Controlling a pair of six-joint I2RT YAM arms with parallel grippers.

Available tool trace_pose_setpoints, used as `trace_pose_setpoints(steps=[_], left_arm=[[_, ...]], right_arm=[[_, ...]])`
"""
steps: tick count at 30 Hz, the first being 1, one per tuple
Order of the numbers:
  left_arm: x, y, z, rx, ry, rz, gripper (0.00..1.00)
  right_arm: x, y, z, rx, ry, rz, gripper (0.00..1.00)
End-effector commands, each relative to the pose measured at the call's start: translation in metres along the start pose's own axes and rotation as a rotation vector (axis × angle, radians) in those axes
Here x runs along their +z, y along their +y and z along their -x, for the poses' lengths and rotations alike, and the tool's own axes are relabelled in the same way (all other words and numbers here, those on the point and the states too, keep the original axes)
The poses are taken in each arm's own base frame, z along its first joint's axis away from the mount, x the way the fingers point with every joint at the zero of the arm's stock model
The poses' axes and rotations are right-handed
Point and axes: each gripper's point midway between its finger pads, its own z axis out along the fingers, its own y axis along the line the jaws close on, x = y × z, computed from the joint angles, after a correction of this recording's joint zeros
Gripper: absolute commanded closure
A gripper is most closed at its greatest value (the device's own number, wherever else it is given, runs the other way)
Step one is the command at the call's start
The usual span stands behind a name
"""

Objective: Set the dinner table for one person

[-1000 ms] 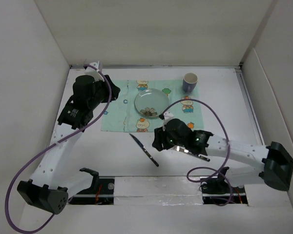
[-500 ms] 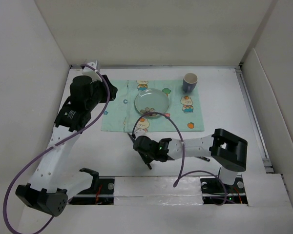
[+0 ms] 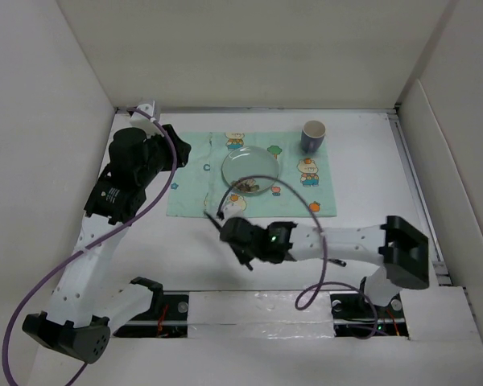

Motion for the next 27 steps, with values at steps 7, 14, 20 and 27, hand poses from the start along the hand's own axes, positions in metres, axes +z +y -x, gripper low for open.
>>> trace_pose_setpoints(steps=[7,14,20,27], left_arm=[[0.006,-0.012,0.011,-0.006,-0.032,-0.052,0.69],[0.032,0.020,-0.031,0.056,0.111,0.076,0.66],[0.054,0.052,-0.077,0.085,0.266,0.201,0.64],[0.063,0.041,-0.077,0.068,0.235,0.137,0.63]], right_arm=[[-0.056,-0.193,0.138,0.349,-0.355,-0.134,1.00],[-0.007,-0.304,0.133,0.494,-0.249,-0.243,1.00],[0.025,-0.337,0.111,0.547,-0.132,-0.296,1.00],[0.051,-0.354,0.091,0.584,-0.032,-0.317,1.00]])
